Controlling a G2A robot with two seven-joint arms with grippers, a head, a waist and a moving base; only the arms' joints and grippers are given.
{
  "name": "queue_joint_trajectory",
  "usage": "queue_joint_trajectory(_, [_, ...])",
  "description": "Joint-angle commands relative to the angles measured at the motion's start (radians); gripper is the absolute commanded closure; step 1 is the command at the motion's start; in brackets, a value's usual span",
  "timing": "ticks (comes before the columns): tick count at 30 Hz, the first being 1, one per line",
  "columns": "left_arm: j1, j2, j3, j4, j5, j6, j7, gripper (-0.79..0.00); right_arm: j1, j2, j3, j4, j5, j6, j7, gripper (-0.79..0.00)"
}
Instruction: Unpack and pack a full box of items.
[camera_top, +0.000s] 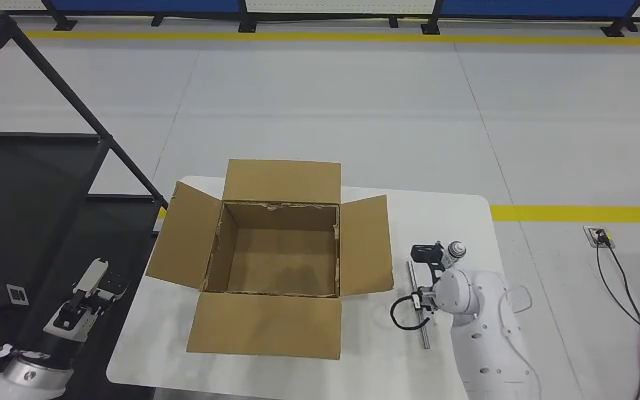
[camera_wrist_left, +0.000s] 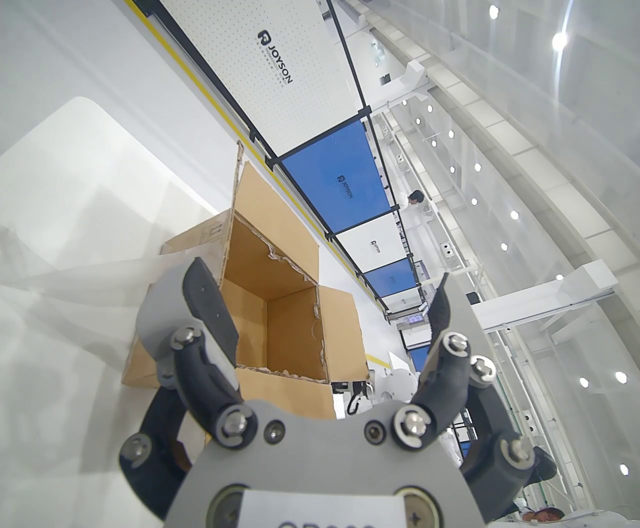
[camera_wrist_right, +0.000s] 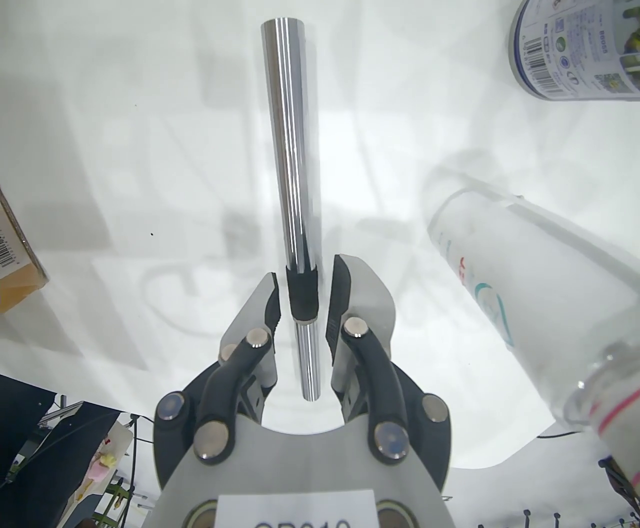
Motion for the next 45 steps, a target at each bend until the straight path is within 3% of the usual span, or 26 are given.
queue_joint_trajectory(1, [0.0, 0.0, 0.0, 0.0, 0.0, 0.0, 0.0, -0.785, -0.005, 0.002, -0.006, -0.024, 0.002, 0.007, -0.005, -0.265])
queue_joint_trajectory(4, [0.0, 0.0, 0.0, 0.0, 0.0, 0.0, 0.0, -0.785, -0.031, 0.001, -0.015, -0.126, 0.028, 0.031, -0.025, -0.286])
queue_joint_trajectory(5, [0.0, 0.0, 0.0, 0.0, 0.0, 0.0, 0.0, -0.785, -0.044, 0.001, -0.018, -0.178, 0.034, 0.051, -0.033, -0.332])
queue_joint_trajectory(7, [0.0, 0.0, 0.0, 0.0, 0.0, 0.0, 0.0, -0.785, -0.075, 0.0, -0.02, -0.293, 0.056, 0.079, -0.052, -0.68])
queue_joint_trajectory(8, [0.0, 0.0, 0.0, 0.0, 0.0, 0.0, 0.0, -0.785, -0.09, 0.0, -0.018, -0.35, 0.076, 0.09, -0.061, -0.785])
queue_joint_trajectory(12, [0.0, 0.0, 0.0, 0.0, 0.0, 0.0, 0.0, -0.785, -0.13, -0.001, -0.002, -0.532, 0.211, 0.115, -0.103, -0.785])
queue_joint_trajectory(15, [0.0, 0.0, 0.0, 0.0, 0.0, 0.0, 0.0, -0.785, -0.13, -0.001, 0.024, -0.572, 0.41, 0.068, -0.142, -0.785])
queue_joint_trajectory(18, [-0.005, 0.0, -0.011, 0.013, -0.004, 0.004, 0.015, -0.785, -0.085, 0.005, 0.061, -0.496, 0.61, -0.013, -0.127, -0.785])
queue_joint_trajectory(25, [-0.009, 0.0, -0.067, 0.062, -0.023, 0.02, 0.042, -0.785, 0.111, 0.032, 0.091, -0.153, 0.76, -0.092, -0.039, -0.785])
queue_joint_trajectory(26, [-0.008, 0.0, -0.071, 0.066, -0.025, 0.021, 0.045, -0.785, 0.13, 0.035, 0.09, -0.111, 0.785, -0.115, -0.027, -0.702])
queue_joint_trajectory(27, [-0.006, -0.001, -0.073, 0.068, -0.025, 0.021, 0.048, -0.785, 0.147, 0.039, 0.092, -0.071, 0.808, -0.134, -0.019, -0.499])
queue_joint_trajectory(28, [-0.004, -0.001, -0.075, 0.07, -0.024, 0.02, 0.051, -0.785, 0.162, 0.042, 0.094, -0.036, 0.822, -0.147, -0.016, -0.382])
queue_joint_trajectory(36, [-0.003, -0.004, -0.071, 0.06, -0.025, 0.025, 0.064, -0.785, 0.217, 0.066, 0.066, 0.091, 0.874, -0.184, 0.006, -0.151])
queue_joint_trajectory(39, [-0.003, -0.005, -0.061, 0.053, -0.02, 0.025, 0.067, -0.785, 0.221, 0.073, 0.056, 0.098, 0.897, -0.177, 0.017, 0.0])
queue_joint_trajectory(45, [-0.004, -0.006, -0.044, 0.048, -0.015, 0.023, 0.06, -0.785, 0.212, 0.088, 0.029, 0.076, 0.921, -0.142, 0.037, 0.0])
